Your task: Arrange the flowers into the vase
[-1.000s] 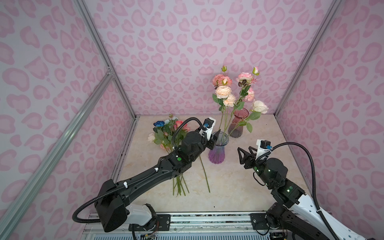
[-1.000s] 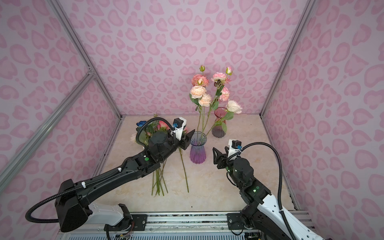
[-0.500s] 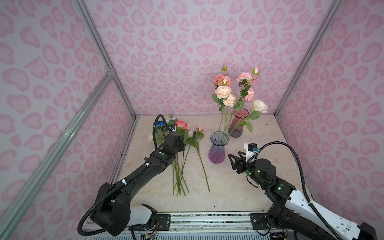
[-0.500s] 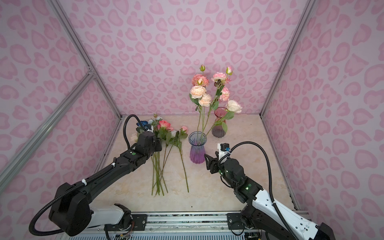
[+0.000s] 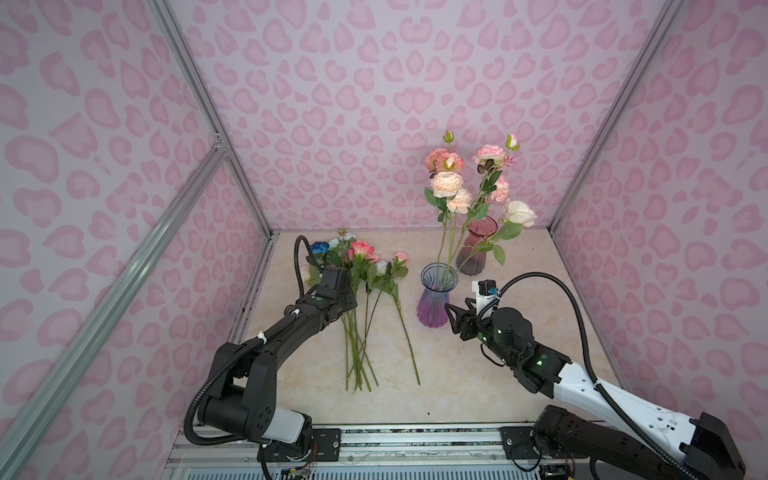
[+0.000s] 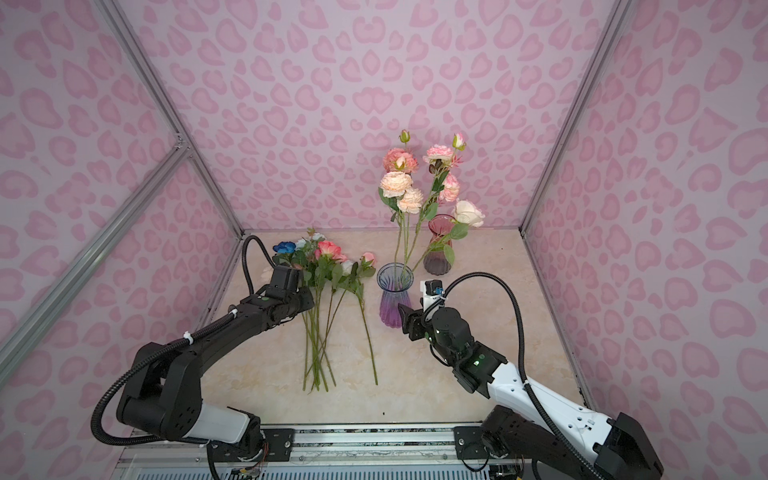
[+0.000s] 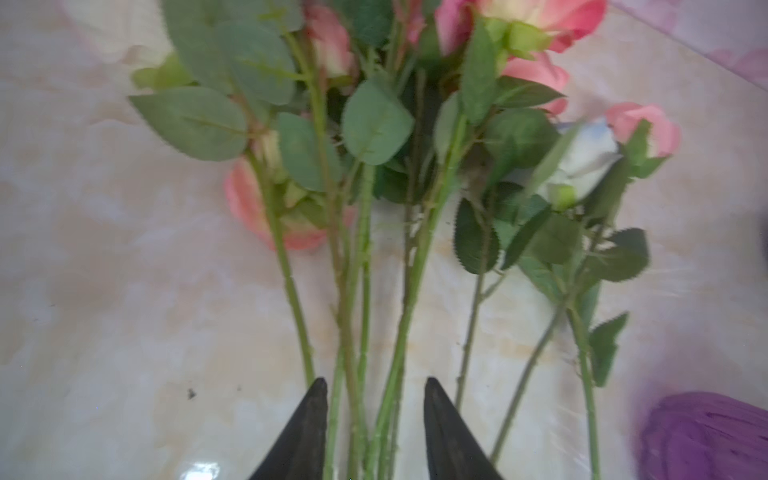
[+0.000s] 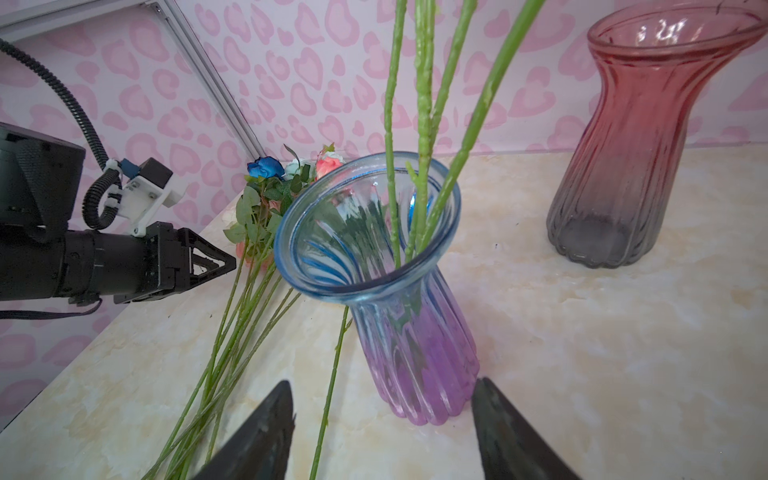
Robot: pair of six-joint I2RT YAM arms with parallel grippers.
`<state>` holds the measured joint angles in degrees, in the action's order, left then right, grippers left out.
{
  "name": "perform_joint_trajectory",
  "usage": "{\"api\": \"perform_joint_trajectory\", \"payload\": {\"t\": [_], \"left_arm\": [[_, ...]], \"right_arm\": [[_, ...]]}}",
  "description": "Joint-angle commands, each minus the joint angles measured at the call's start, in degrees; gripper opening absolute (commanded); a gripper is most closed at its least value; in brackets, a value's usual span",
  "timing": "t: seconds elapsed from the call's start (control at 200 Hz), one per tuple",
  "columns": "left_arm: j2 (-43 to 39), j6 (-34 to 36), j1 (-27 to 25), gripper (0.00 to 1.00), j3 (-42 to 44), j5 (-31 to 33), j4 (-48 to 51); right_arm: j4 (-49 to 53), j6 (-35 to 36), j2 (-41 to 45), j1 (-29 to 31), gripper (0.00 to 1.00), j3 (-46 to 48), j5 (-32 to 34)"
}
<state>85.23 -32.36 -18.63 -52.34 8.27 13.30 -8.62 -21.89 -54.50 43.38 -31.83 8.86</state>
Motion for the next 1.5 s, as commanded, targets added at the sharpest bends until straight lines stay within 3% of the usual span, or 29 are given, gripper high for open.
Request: {"api": "perform_joint_trajectory", "payload": {"t": [0.0,0.07,0.2,0.345,0.515,0.725,0.765,0.94,1.22,1.335,1.5], "left_arm": [[2.8,4.54,-2.04,0.42,-4.29,-1.83,1.9],[6.04,6.06,-3.52,0.42,-8.19,1.03,5.21],[10.36,7.78,-5.04,0.4,-11.64,-1.73,6.07],[14.04,10.49,-9.41,0.38,-13.82,-0.15,8.5],[18.96,12.08,-10.72,0.37,-16.66,-0.45,9.13],[22.73,13.68,-10.8,0.21,-19.9,0.74,10.36],[22.87,13.87,-10.79,0.17,-19.92,0.39,10.35],[23.11,14.74,-10.81,0.17,-20.08,0.13,10.22],[24.2,15.4,-10.9,0.24,-20.15,-0.63,10.26],[22.43,14.22,-11.31,0.04,-19.47,0.08,9.58],[15.92,13.69,-11.82,0.03,-18.85,1.46,9.4]], "right_arm": [[-1.13,0.36,-0.08,-0.34,0.69,0.02,1.27],[-0.96,0.35,0.22,-0.79,0.69,0.19,1.16],[-1.55,-0.2,0.53,-1.4,0.69,1.37,1.36],[-1.66,-0.63,0.1,-2.07,0.69,1.85,0.37],[-1.92,-0.75,-0.59,-2.11,0.69,1.52,0.31],[-1.04,-0.54,-0.61,-2.22,0.69,1.32,1.14],[-1.26,-0.48,-0.68,-2.23,0.69,1.38,0.98],[-0.69,0.32,-0.74,-2.75,0.69,0.93,1.12],[-0.19,0.62,-0.52,-3.21,0.69,0.12,0.6],[-0.21,0.54,0.17,-3.21,0.69,0.26,0.54],[-2.12,-0.16,0.36,-3.19,0.69,0.93,0.01]]}}
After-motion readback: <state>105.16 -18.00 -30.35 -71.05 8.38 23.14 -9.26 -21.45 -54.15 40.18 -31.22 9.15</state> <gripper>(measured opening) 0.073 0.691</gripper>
